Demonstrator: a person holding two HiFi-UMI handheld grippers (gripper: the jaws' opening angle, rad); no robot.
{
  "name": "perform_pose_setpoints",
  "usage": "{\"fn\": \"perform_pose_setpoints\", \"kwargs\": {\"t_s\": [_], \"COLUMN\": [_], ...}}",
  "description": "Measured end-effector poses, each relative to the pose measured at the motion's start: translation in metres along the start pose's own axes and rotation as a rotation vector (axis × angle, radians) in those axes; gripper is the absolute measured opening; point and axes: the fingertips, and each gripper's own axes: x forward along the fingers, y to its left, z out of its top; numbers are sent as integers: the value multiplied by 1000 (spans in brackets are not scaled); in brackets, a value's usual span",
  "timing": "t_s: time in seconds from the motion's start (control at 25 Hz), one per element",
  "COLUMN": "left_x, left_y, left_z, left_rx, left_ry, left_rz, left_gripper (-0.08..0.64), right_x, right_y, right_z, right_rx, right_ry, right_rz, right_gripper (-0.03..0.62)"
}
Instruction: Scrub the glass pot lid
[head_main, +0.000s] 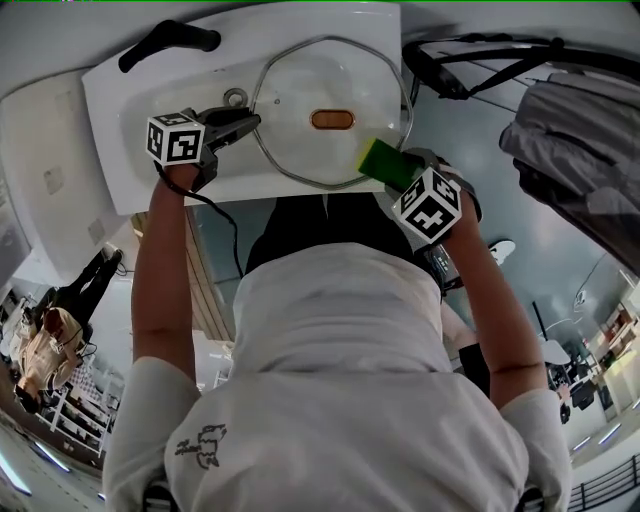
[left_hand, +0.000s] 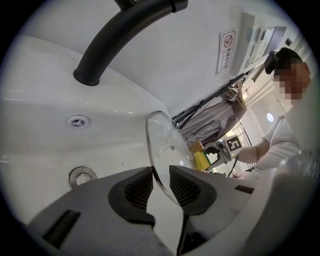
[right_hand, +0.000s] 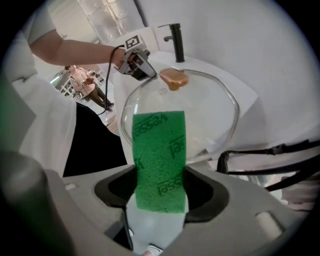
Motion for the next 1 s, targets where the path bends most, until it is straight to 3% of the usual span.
{"fn": "perform_pose_setpoints", "kwargs": {"t_s": [0.16,0.32,0.52,0.68,1.0], "left_x": [0,3,3,3,2], "left_y": [-1,-2,-2,-1,1], "left_z": [-1,0,0,0,1], "left_rx": [-4,-14,-28,-26,-22], "left_ry": [2,-6,-29,-24,-13], "left_rz": [-3,0,0,6,3], "left_gripper": [106,106,106,106,106], "right_x": [-4,-15,-17,-5,-11], "right_y": [-41,-51,-23,-8,-67], "right_z": [-32,-21,29,41,12], "right_rx": [64,41,-155,-282,-148], "right_ry": [48,35,12,43,66], "right_rz": [-43,-57,-43,-21,-19], "right_gripper": [288,290,290,290,290]}}
